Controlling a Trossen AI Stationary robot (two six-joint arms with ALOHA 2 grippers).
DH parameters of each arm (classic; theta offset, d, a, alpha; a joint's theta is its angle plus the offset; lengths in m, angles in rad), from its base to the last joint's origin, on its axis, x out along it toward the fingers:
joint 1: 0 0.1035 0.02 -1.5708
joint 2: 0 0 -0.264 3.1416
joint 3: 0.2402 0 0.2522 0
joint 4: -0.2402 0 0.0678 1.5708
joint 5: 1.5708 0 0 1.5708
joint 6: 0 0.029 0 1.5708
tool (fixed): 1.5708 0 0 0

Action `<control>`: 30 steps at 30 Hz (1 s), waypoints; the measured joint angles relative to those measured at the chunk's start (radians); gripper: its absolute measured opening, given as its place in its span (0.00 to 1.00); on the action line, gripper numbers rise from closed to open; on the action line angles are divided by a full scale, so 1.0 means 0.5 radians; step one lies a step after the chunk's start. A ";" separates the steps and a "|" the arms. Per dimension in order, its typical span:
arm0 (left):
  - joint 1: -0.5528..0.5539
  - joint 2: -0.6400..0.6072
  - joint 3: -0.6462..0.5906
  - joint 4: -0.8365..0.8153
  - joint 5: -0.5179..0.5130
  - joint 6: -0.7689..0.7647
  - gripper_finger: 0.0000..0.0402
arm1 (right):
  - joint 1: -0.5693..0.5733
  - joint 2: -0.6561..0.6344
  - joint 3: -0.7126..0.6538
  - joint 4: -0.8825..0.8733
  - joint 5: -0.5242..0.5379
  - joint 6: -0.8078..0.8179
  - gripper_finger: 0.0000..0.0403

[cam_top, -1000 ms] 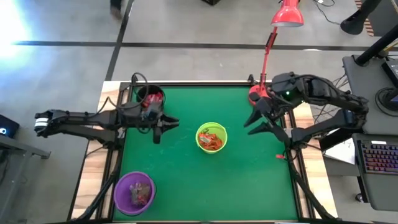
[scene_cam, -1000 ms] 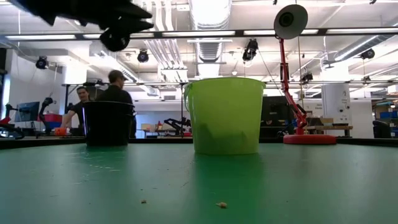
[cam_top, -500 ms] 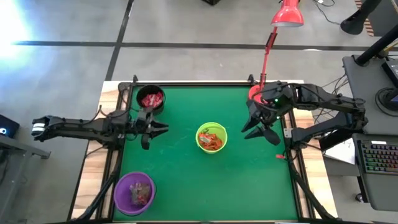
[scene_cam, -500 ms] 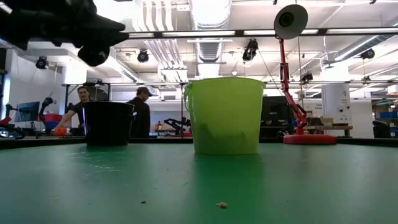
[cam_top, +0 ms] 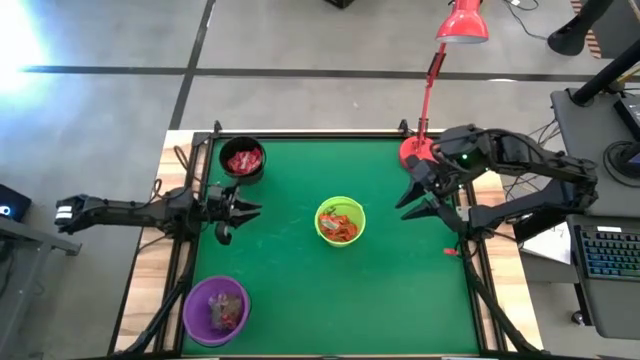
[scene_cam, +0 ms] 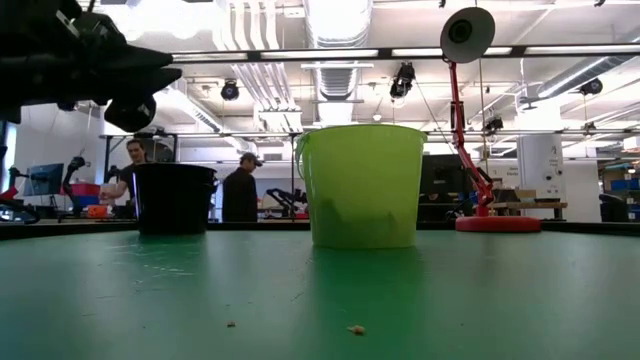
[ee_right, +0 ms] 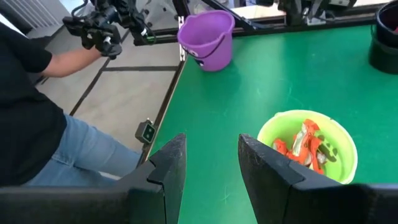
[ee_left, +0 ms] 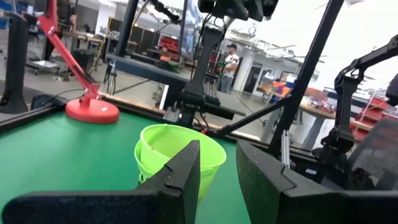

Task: Sort candy
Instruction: Return to Home Position

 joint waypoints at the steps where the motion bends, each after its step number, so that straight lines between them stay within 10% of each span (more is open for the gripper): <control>1: 0.000 -0.009 0.000 -0.015 0.000 -0.003 0.21 | 0.000 -0.007 0.000 0.002 0.000 -0.001 0.34; 30: 0.000 -0.037 -0.002 -0.175 -0.006 -0.402 0.21 | 0.001 0.007 0.003 -0.108 0.002 0.119 0.34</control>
